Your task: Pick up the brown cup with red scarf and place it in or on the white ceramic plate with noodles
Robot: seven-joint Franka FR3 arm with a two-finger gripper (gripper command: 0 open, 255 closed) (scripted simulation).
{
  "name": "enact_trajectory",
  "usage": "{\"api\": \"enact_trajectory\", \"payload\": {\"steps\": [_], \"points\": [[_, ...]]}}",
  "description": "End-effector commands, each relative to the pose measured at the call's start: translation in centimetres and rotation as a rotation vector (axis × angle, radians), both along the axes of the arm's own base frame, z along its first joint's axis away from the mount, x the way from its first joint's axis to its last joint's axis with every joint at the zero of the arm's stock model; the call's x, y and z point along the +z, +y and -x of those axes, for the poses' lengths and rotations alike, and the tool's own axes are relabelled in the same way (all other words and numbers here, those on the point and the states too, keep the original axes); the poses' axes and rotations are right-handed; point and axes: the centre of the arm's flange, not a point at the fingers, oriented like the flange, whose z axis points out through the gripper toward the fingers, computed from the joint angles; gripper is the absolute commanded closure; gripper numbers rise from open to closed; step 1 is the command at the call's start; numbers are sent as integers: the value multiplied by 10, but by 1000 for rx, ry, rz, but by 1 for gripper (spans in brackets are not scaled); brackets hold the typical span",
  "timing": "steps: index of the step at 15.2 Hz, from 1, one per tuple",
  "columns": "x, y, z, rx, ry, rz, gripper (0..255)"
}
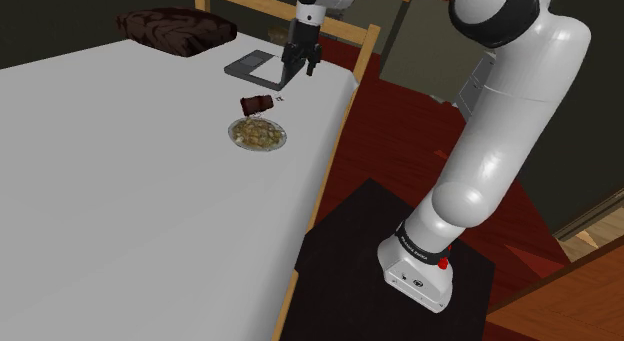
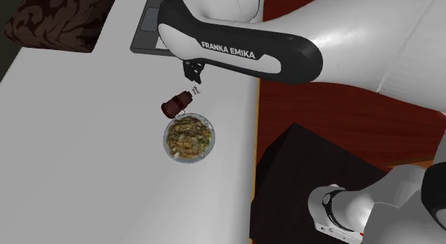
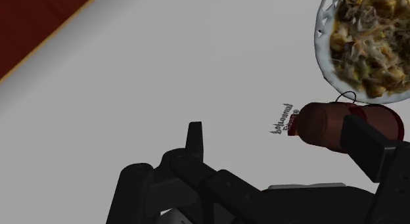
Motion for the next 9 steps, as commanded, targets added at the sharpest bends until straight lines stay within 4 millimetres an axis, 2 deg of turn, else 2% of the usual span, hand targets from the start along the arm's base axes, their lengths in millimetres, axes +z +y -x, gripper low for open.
{"api": "enact_trajectory", "payload": {"steps": [1,6,9], "points": [[-12,-1,-6,1,0,-1,0],[-39,0,-4,1,0,-1,0],[-42,0,-4,1,0,-1,0]]}}
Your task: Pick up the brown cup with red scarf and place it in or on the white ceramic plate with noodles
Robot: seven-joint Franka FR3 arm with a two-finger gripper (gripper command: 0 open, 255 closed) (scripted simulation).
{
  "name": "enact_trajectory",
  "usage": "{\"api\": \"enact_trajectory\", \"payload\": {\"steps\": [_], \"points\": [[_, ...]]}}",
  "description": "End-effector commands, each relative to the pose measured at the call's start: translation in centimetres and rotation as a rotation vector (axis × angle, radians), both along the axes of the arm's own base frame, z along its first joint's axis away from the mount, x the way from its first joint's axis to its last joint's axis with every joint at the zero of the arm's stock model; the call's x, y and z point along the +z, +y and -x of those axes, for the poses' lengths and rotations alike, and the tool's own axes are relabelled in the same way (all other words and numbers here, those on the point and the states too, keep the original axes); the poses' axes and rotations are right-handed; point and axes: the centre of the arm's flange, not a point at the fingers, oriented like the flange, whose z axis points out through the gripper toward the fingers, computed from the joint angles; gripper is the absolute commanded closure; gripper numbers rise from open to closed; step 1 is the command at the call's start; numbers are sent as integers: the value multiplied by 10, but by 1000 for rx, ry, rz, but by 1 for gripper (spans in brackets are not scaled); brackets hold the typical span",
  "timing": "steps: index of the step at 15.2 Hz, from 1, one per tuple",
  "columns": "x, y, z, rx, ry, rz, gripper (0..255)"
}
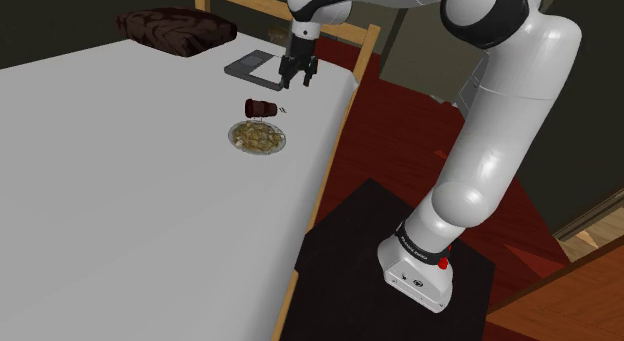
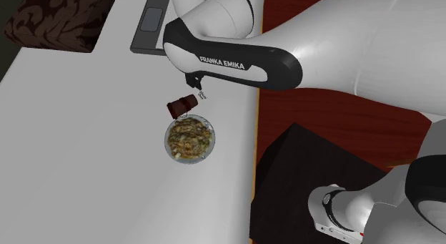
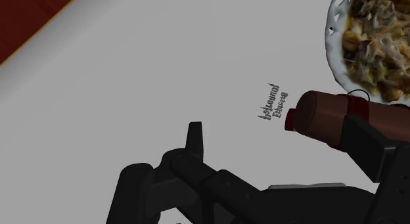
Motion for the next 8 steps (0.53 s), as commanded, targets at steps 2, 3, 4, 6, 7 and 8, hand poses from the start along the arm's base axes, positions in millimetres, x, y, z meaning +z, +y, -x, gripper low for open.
{"api": "enact_trajectory", "payload": {"steps": [2,3,4,6,7,8], "points": [[-1,0,0,0,0,0,0],[-1,0,0,0,0,0,0],[-1,0,0,0,0,0,0],[-1,0,0,0,0,0,255],[-1,0,0,0,0,0,255],[-1,0,0,0,0,0,255]]}}
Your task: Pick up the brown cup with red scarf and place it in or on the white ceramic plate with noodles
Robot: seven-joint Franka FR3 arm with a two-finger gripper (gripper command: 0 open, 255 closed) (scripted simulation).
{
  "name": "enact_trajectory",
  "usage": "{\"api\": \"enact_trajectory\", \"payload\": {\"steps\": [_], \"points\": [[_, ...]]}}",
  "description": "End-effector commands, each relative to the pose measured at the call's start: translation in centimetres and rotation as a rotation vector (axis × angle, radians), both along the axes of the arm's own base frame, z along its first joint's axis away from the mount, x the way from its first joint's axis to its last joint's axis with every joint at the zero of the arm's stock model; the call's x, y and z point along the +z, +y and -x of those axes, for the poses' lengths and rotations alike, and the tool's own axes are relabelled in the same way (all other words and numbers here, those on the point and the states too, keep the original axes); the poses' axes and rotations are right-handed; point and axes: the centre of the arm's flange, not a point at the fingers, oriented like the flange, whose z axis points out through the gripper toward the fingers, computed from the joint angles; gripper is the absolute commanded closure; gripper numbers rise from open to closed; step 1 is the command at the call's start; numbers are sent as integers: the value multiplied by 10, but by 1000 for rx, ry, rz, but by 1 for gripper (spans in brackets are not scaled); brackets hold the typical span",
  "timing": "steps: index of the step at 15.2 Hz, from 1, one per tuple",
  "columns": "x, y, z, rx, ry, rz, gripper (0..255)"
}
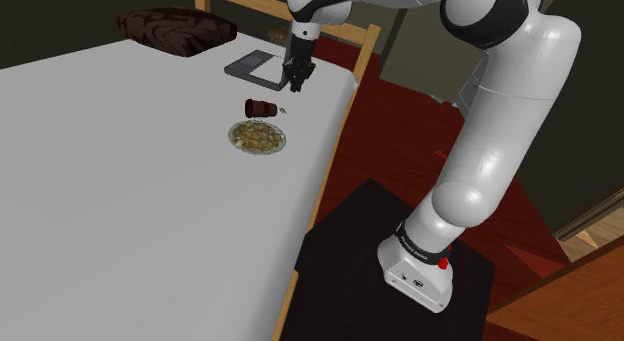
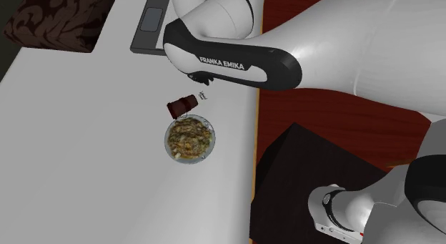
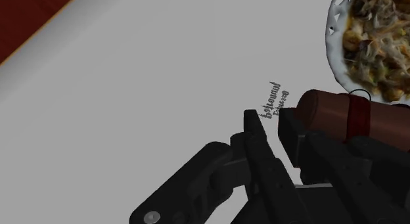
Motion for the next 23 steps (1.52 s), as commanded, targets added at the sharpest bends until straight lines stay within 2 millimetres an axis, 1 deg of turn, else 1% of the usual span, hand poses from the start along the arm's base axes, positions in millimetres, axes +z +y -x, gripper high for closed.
{"api": "enact_trajectory", "payload": {"steps": [1,7,8,12,16,17,23], "points": [[0,0,0,0,0,0,255],[0,0,0,0,0,0,255],[0,0,0,0,0,0,0],[-30,30,-9,569,-142,-16,0],[-60,62,-5,1138,-283,-32,0],[-61,63,-4,1164,-290,-33,0],[-92,67,-9,1164,-290,-33,0]]}}
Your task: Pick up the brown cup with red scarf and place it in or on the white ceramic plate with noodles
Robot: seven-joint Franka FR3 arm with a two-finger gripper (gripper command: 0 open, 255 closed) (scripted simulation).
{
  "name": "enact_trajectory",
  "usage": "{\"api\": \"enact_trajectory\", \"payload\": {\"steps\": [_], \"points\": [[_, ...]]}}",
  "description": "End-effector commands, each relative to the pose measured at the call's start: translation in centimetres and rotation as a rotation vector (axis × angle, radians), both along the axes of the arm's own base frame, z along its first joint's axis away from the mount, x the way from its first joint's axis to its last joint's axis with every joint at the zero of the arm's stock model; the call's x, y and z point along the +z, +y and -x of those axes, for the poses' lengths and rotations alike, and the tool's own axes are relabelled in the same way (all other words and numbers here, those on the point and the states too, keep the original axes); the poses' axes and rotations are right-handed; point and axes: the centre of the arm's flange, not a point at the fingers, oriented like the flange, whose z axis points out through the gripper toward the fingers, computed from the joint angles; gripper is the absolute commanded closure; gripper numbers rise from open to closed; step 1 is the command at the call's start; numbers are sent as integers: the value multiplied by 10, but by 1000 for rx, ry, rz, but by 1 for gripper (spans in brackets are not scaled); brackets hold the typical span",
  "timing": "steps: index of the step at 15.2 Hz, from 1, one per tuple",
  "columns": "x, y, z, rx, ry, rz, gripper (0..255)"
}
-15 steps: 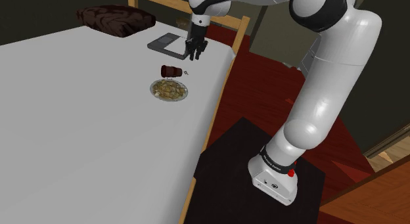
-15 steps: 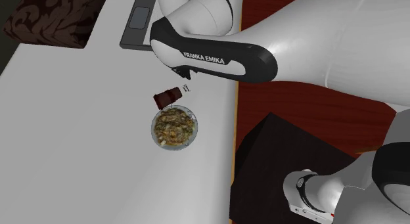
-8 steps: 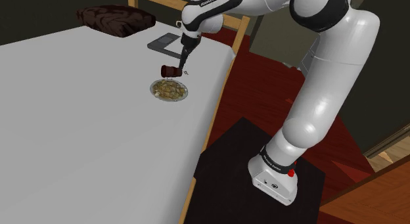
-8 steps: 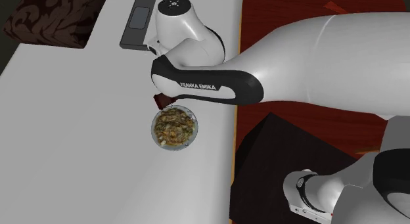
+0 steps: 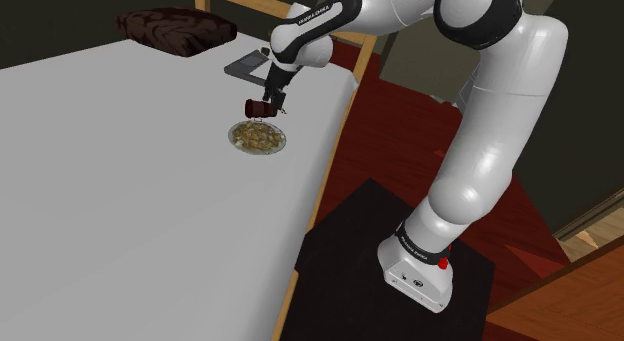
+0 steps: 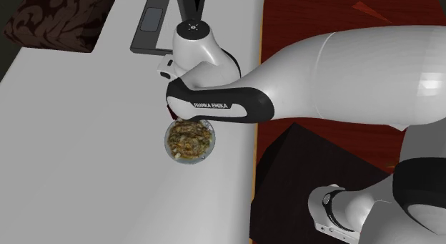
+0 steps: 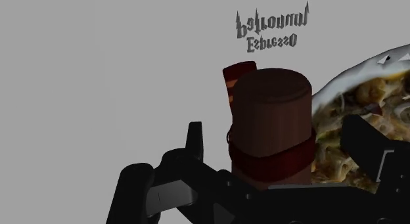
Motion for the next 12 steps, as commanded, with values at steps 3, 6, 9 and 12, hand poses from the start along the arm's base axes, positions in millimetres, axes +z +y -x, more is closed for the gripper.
{"api": "enact_trajectory", "payload": {"steps": [3,6,9,12], "points": [[-14,1,-3,2,-1,0,0],[-14,1,-3,2,-1,0,0],[-14,1,-3,2,-1,0,0],[-14,1,-3,2,-1,0,255]]}}
